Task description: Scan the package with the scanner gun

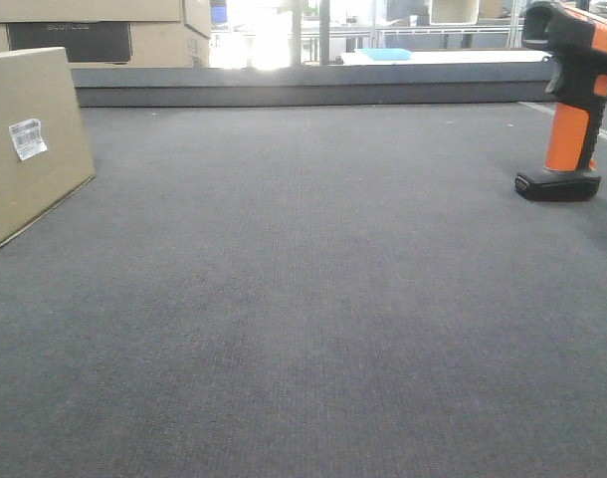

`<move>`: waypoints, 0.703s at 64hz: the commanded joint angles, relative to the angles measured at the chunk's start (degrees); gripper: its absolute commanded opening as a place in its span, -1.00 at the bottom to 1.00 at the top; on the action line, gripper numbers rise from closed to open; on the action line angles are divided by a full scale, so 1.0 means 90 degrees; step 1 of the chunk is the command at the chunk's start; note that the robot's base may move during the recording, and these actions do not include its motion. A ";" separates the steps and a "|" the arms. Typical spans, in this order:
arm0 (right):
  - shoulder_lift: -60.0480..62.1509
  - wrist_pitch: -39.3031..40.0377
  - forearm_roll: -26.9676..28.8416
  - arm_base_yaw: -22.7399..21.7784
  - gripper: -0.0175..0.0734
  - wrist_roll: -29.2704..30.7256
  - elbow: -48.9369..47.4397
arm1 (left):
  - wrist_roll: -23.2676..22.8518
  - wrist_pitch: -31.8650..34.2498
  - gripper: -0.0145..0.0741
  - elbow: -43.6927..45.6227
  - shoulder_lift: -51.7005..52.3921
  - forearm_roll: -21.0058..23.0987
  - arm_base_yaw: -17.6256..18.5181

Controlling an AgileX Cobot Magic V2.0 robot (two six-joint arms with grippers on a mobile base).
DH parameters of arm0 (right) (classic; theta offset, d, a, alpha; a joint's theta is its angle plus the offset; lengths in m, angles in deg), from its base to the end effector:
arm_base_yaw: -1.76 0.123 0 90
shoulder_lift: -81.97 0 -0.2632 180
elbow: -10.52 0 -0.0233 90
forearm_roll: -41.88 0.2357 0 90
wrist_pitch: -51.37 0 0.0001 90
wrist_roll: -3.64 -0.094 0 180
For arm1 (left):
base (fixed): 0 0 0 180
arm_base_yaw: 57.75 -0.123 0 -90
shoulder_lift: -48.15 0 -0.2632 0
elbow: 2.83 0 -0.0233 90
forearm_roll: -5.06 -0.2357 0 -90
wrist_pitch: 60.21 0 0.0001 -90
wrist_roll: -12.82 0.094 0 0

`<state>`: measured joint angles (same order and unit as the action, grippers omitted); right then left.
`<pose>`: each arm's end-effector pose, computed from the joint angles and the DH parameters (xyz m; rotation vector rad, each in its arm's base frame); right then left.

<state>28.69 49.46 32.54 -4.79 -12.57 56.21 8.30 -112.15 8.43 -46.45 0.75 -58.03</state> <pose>0.1702 -0.0201 0.3024 0.2097 1.7477 -0.0006 0.3185 0.0071 0.3692 -0.0728 2.3575 0.0564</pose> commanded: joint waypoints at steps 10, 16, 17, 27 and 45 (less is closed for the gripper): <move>0.0036 0.0117 -0.0054 -0.0010 -0.98 0.0019 0.0019 | -0.0075 0.0142 -0.83 -0.0862 0.0952 0.0636 0.0002; 0.0036 0.0117 -0.0054 -0.0010 -0.98 0.0019 0.0019 | -0.0075 0.0605 -0.92 -0.1514 0.1295 0.0636 0.0002; 0.0036 0.0117 -0.0054 -0.0010 -0.98 0.0019 0.0019 | -0.0075 0.0704 -0.92 -0.1651 0.1361 0.0639 0.0002; 0.0035 0.0117 -0.0071 -0.0010 -0.98 0.0019 0.0019 | -0.0075 0.1518 -0.92 -0.2732 0.1853 0.0864 0.0002; 0.0176 0.0407 -0.0070 -0.0010 -0.98 0.0019 0.0540 | -0.0075 0.4023 -0.92 -0.4813 0.3020 0.1168 0.0002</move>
<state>29.02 50.86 32.54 -4.79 -12.57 58.82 8.07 -84.49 -30.34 -23.05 10.55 -58.03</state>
